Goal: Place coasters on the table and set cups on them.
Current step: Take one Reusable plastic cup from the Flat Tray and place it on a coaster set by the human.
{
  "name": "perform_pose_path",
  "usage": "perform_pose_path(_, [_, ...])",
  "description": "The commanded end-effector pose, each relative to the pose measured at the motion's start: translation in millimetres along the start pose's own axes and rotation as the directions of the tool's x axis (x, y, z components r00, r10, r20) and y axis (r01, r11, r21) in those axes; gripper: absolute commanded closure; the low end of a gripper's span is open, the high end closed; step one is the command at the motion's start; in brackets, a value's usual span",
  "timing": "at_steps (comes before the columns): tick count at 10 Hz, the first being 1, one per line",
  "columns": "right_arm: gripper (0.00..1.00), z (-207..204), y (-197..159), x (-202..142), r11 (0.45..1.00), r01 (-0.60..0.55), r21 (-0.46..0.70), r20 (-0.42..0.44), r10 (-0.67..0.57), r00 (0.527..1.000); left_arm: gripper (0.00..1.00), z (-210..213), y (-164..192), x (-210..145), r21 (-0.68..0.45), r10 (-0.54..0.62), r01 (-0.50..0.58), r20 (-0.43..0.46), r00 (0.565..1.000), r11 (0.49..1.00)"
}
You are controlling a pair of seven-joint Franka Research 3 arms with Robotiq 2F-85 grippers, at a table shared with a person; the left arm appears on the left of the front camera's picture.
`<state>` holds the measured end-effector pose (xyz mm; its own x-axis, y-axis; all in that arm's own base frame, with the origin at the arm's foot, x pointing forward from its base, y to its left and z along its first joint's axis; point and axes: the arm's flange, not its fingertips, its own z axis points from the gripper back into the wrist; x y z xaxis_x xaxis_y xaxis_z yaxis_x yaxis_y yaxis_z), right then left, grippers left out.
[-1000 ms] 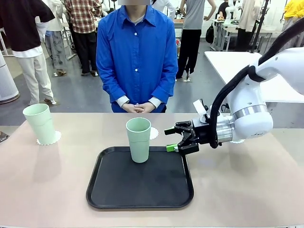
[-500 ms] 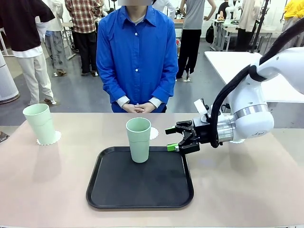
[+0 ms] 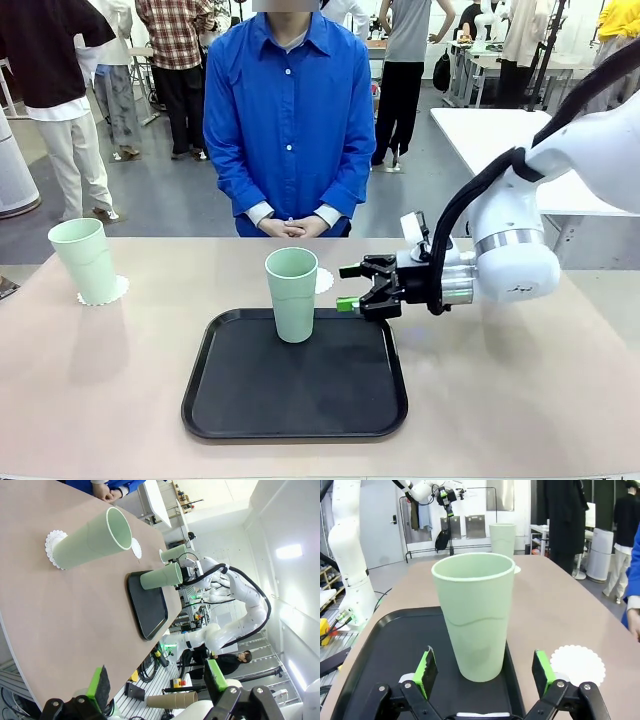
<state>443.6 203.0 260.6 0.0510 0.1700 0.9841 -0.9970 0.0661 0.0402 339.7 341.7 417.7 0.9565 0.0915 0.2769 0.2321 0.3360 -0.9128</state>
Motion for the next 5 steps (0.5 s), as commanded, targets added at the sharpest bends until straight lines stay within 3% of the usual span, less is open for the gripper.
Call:
perform_pose_path(1, [0.00,-23,-3,-18,1.000,0.006,0.009,-0.011,-0.006,1.000,0.00,1,-2,-3,-0.003,-0.005,0.005,-0.003,1.000,1.000])
perform_pose_path(5, [0.00,-41,-4,-24,1.000,0.004,0.020,-0.016,-0.003,1.000,0.00,1,-2,-3,-0.003,-0.005,0.005,-0.003,1.000,1.000])
